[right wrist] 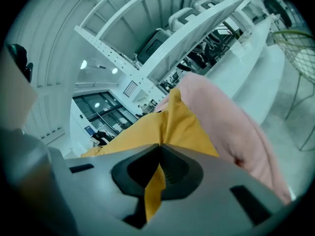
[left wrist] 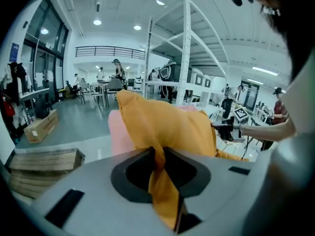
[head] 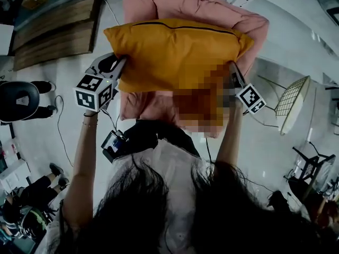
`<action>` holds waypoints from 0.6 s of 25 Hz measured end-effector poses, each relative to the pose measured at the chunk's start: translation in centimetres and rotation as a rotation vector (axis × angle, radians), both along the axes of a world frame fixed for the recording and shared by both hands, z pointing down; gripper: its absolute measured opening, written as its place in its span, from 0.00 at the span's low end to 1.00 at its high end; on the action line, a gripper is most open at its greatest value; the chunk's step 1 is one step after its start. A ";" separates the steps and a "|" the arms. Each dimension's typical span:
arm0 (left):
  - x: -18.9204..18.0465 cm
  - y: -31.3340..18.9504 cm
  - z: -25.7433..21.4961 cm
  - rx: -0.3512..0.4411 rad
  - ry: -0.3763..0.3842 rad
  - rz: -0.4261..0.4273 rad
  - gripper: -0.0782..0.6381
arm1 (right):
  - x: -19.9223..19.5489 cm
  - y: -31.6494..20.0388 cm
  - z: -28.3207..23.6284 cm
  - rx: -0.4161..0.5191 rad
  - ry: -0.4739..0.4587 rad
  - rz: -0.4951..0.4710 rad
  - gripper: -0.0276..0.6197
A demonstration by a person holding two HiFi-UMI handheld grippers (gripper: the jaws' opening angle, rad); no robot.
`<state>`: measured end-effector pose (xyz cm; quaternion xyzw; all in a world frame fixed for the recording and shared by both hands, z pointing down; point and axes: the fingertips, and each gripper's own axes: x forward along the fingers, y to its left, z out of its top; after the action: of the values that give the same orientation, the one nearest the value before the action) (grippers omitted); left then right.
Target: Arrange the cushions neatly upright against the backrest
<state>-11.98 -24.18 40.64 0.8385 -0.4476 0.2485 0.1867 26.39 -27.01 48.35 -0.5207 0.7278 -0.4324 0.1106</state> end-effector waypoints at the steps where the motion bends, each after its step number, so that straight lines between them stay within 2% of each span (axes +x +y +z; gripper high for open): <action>1: 1.5 -0.4 1.0 -0.013 0.001 0.024 0.22 | 1.3 0.5 0.7 -0.019 0.016 0.019 0.09; 4: 5.6 -2.2 2.6 -0.017 0.009 0.074 0.21 | 4.3 1.8 1.6 -0.033 0.007 0.068 0.09; 7: 8.3 -5.1 3.2 -0.035 0.067 0.058 0.21 | 5.6 2.3 1.7 -0.013 -0.013 0.095 0.09; 8: 9.0 -5.9 3.6 -0.052 0.061 0.063 0.21 | 5.8 2.3 1.8 -0.009 -0.013 0.099 0.09; 12: 10.8 -7.6 7.0 -0.175 -0.077 0.153 0.20 | 5.4 1.5 2.0 -0.001 0.000 0.088 0.09; 15: 12.8 -7.2 9.0 -0.244 -0.105 0.191 0.20 | 5.3 0.8 2.3 -0.001 0.002 0.098 0.09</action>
<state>0.81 -31.38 49.66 0.8341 -0.3414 0.3613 0.2391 31.69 -26.19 50.61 -0.5561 0.7014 -0.4264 0.1307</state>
